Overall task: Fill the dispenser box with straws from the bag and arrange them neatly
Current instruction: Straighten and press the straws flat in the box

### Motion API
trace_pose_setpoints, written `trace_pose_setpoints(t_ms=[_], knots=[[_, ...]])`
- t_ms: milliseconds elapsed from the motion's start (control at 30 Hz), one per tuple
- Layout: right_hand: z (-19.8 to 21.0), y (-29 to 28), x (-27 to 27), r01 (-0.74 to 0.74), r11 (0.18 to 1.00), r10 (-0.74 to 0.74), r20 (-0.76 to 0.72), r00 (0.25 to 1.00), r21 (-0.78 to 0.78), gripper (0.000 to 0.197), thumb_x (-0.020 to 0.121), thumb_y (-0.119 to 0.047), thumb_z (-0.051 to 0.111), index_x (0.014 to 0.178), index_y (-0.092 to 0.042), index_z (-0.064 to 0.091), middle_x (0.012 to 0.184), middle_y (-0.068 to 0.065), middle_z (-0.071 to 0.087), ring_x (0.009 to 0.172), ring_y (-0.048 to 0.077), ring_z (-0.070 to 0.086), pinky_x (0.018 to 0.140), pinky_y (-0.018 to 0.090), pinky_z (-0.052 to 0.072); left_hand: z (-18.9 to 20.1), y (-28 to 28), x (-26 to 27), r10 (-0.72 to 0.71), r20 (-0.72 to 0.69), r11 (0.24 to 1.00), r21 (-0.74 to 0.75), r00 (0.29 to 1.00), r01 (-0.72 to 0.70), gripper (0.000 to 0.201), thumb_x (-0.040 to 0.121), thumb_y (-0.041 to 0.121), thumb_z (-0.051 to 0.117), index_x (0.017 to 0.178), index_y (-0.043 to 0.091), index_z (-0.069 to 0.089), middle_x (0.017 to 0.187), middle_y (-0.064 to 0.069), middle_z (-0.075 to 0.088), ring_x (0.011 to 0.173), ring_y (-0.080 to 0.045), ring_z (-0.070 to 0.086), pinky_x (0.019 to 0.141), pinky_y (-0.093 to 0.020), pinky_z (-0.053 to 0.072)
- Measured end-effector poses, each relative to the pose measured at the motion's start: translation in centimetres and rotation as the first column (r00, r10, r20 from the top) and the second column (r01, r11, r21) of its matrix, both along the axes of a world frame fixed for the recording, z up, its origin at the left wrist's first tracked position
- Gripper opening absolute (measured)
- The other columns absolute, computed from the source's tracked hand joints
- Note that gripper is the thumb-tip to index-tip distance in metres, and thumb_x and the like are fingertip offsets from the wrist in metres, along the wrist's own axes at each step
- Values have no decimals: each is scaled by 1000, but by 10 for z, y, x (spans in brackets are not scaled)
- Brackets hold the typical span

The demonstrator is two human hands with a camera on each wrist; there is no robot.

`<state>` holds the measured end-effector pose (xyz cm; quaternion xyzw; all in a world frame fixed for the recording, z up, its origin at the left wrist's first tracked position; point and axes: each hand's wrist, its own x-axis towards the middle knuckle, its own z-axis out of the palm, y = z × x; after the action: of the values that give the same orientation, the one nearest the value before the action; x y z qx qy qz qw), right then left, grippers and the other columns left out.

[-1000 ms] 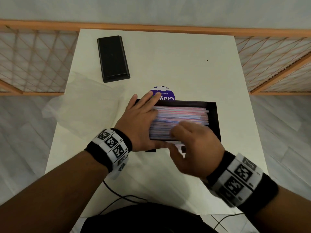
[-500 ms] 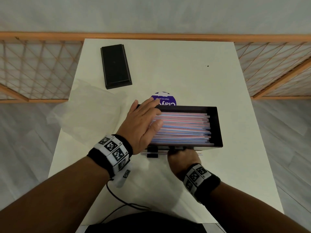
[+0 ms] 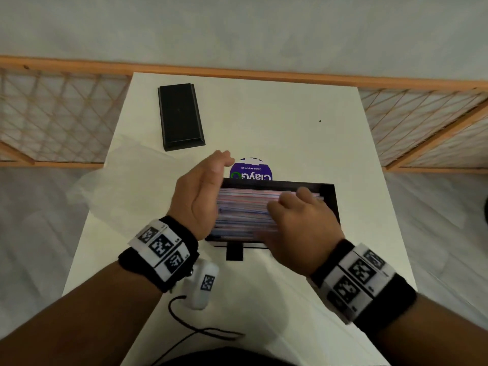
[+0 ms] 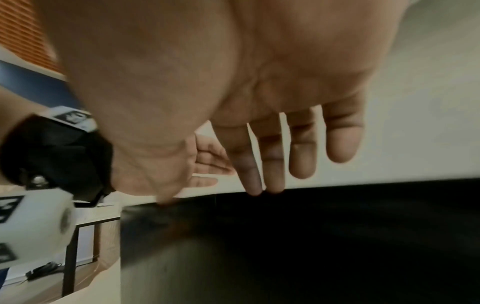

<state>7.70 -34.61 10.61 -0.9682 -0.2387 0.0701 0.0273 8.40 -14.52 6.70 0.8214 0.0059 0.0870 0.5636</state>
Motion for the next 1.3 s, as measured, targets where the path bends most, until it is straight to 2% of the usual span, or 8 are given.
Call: trace_pose_setpoints(t_ms=[133, 467, 567, 700, 800, 867, 1000, 1300], knots=[[-22, 3, -4, -66, 990, 22, -327, 945, -123, 108, 75, -89, 21, 155, -16, 20, 164, 13, 14, 151, 33, 11, 119, 53, 12, -21, -12, -8, -149, -68, 963, 215, 987, 160, 66, 100, 52, 19, 138, 14, 57, 152, -1, 48, 148, -4, 26, 123, -18, 9], [-27, 5, -10, -83, 993, 52, -343, 938, -78, 103, 79, -81, 2, 157, -14, 7, 166, 5, -1, 153, 23, -5, 122, 51, -3, -24, -14, -8, -168, -67, 917, 356, 984, 181, 68, 100, 51, 16, 143, 12, 52, 153, -4, 47, 145, -1, 20, 119, -11, -1], [-24, -11, -12, -9, 994, 31, -192, 981, 112, 89, 88, -77, 18, 148, -14, 40, 160, 8, 31, 149, 28, 23, 119, 58, 13, -21, -14, -10, -169, -75, 911, 369, 983, 185, 67, 101, 51, 19, 145, 11, 50, 157, -5, 42, 149, -6, 19, 121, -18, 1], [-29, -39, -10, -24, 945, 22, 9, 1000, 326, 56, 89, -59, 50, 106, -9, 69, 115, 9, 69, 104, 35, 64, 91, 48, 50, -15, -12, -14, -270, -12, 796, 560, 963, 230, 53, 98, 40, 38, 133, 7, 60, 149, -12, 51, 145, -26, 36, 121, -42, 22], [-36, -37, -17, -96, 941, 112, -30, 993, 324, 41, 87, -53, 57, 77, -14, 63, 91, 3, 65, 82, 30, 61, 71, 40, 52, -8, -21, -20, -427, 58, 682, 676, 902, 279, 25, 86, 26, 50, 90, 9, 68, 95, -8, 67, 90, -27, 59, 83, -40, 50], [-42, -34, -19, -87, 948, 110, -59, 992, 306, 38, 85, -54, 58, 72, -18, 58, 81, 0, 57, 76, 27, 55, 65, 40, 50, -1, -30, -22, -458, -80, 636, 666, 885, 389, 20, 85, 29, 42, 74, 17, 52, 72, 3, 54, 65, -19, 48, 60, -32, 43], [-49, -37, -13, -24, 947, 58, -99, 993, 321, 42, 83, -59, 56, 72, -18, 57, 77, -3, 53, 74, 23, 51, 65, 38, 48, 4, -35, -17, -426, -326, 523, 672, 844, 524, 17, 93, 34, 34, 80, 25, 41, 76, 8, 50, 67, -16, 47, 62, -27, 34], [-37, -40, 3, 127, 916, -66, -169, 983, 381, 39, 76, -54, 54, 76, -16, 62, 79, -2, 56, 76, 20, 53, 69, 30, 45, 11, -42, -2, -356, -459, 543, 607, 814, 580, 25, 96, 27, 45, 72, 22, 39, 76, 4, 48, 72, -20, 50, 64, -29, 37]])
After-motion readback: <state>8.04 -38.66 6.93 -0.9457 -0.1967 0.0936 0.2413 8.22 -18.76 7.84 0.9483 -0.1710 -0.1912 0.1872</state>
